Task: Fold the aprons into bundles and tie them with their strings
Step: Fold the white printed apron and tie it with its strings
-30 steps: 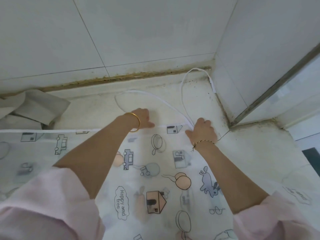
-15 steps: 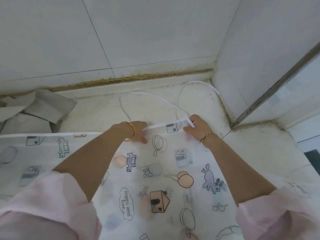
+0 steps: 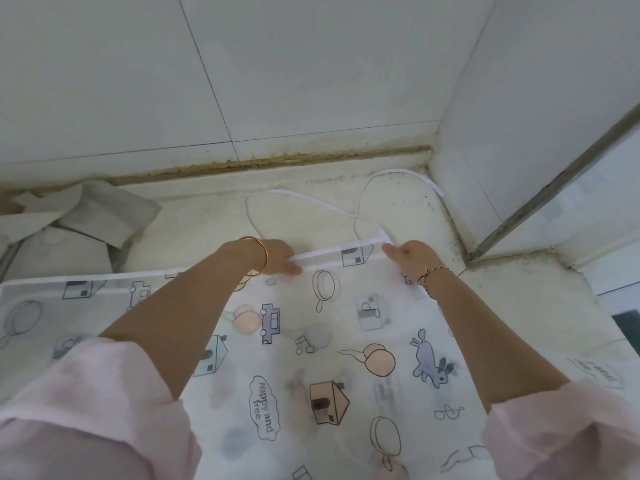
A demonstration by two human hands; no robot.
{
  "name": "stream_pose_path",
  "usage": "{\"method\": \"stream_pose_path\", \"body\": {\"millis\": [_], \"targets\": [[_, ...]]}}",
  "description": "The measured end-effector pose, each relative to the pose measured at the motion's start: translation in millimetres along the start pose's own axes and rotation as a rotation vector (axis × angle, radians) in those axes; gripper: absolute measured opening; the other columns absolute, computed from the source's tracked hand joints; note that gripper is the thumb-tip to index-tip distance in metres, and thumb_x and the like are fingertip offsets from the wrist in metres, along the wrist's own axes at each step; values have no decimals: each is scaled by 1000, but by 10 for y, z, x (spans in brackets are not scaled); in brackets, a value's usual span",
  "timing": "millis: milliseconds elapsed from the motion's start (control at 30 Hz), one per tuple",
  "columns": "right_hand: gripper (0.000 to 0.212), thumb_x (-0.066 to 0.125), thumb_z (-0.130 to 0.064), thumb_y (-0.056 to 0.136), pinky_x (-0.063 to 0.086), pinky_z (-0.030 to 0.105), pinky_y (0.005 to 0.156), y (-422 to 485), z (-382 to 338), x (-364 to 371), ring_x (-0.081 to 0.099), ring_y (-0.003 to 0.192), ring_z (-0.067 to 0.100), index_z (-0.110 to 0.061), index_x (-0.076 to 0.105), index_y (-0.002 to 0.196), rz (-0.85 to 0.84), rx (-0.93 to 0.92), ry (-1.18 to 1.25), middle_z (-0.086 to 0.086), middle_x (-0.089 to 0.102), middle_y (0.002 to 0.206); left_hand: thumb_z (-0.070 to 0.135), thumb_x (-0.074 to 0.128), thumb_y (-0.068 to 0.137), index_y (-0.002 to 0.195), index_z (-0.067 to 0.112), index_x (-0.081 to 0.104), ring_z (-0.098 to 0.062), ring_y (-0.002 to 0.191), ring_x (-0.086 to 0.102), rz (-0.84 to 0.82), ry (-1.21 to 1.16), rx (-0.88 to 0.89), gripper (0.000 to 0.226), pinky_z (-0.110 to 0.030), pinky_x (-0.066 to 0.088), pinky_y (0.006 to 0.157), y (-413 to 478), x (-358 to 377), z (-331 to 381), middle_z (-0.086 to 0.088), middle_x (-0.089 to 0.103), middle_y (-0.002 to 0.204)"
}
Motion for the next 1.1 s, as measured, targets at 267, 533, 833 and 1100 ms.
{"method": "stream_pose_path", "body": {"millis": [267,533,833,1100], "targets": [[23,57,-14,86,27,28,54,105,-5,52,38,63,18,-9,47,67,155,-54,-48,6,42,69,32,61,88,76,11,51,-20,74,48,133,-96,-17,26,-25,34,57,81,-55,-136,2,49,70],[16,45,-12,95,32,27,60,295,-46,-36,45,78,23,-2,57,94,293,41,-67,12,57,87,41,42,98,98,7,54,-25,92,51,237,-96,-75,36,-32,39,77,220,-186,-334,-7,52,96],[23,41,-12,98,38,30,71,299,-166,76,56,100,31,-5,53,116,435,42,-144,13,60,110,29,59,89,110,12,52,-26,101,55,403,-80,-115,27,-34,40,83,314,-61,-434,-5,58,111],[45,63,10,70,49,44,77,-4,-580,428,56,97,39,-2,59,113,696,-313,-432,19,60,108,8,40,94,114,10,50,-29,103,52,570,80,-177,22,-35,36,79,260,-18,-503,-10,56,112]]}}
Point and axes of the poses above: each hand's wrist, its own y-axis towards the middle knuckle, its own x-axis out of the palm, z = x × y, the point moved 4 cm from there along y, towards the middle knuckle
